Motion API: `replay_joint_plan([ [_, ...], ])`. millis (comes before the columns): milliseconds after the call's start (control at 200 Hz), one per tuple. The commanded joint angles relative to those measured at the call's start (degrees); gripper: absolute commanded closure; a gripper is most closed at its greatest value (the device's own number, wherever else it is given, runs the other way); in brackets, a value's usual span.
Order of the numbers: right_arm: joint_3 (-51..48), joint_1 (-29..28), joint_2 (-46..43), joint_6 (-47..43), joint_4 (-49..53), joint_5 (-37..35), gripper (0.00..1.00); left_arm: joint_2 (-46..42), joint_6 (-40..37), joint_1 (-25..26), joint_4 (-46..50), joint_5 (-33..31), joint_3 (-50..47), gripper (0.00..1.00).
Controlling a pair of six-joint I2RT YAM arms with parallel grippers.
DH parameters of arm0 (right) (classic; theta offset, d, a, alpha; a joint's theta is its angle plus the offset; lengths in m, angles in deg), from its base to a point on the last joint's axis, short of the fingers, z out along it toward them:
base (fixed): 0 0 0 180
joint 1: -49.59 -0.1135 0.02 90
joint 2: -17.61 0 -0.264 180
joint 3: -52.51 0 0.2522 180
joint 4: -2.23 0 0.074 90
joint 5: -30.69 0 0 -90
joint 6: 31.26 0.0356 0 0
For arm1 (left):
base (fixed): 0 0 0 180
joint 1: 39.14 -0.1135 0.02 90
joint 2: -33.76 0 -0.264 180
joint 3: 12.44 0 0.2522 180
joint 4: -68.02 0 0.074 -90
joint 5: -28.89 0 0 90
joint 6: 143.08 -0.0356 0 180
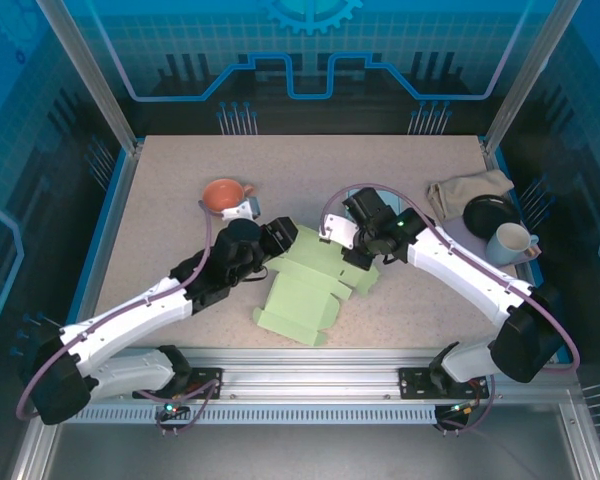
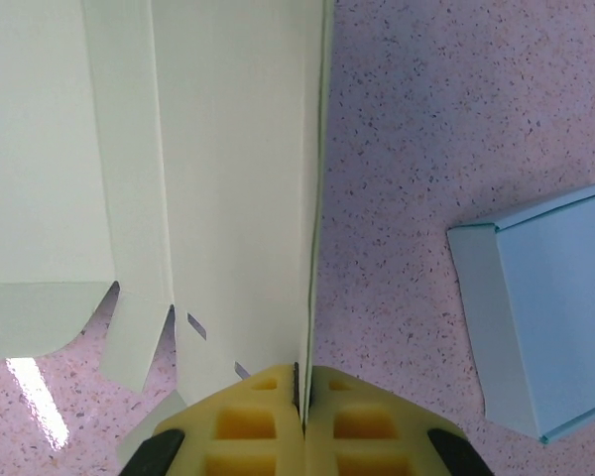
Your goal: Fold the paper box
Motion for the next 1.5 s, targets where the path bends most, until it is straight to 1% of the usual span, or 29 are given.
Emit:
replay_joint_plan([
  [0,-0.46,-1.18,-0.39,0.24,-0.68,-0.33,1.0,0.32,-2.92,0.18,-0.44,-3.27,2.46,0.53],
  [155,-0.64,-1.35,-0.68,0.25,-0.88,-0.26,1.0,-0.51,-4.79,0.13,3.38,-7.68,3.25,0.53],
  [250,-0.59,-1.37,-0.68,0.25,-0.92,-0.29,1.0,-1.74,-4.88,0.18,3.1,-9.29,2.02,0.53],
  [385,-0.67,-1.48,-0.55,0.16,-1.03,0.02,1.0,-0.75,-4.73,0.22,1.46,-6.24,1.84,0.53],
  [545,-0.73,-1.46,-0.42,0.09,-1.05,-0.02,1.0,3.14,-4.72,0.2,0.26,-1.42,3.99,0.54],
  [710,-0.94,-1.4,-0.4,-0.1,-1.42,-0.28,1.0,5.6,-2.74,0.28,0.53,2.12,5.17,0.54],
  [935,-1.4,-1.22,-0.31,-0.18,-2.28,0.0,1.0,3.7,0.58,1.75,-1.66,2.72,2.25,0.57],
  [1210,-2.48,-1.2,-2.22,-0.97,-3.8,3.19,1.0,6.01,3.82,2.68,-4.64,6.06,1.45,0.58],
  [1416,-3.14,-1.11,-3.49,-0.89,-4.96,3.95,1.0,6.86,5.65,3.26,-6.5,5.87,0.23,0.59],
  [1496,-3.27,-1.12,-3.74,-0.97,-5.28,4.02,1.0,6.8,5.75,3.25,-6.34,4.78,-0.48,0.59],
])
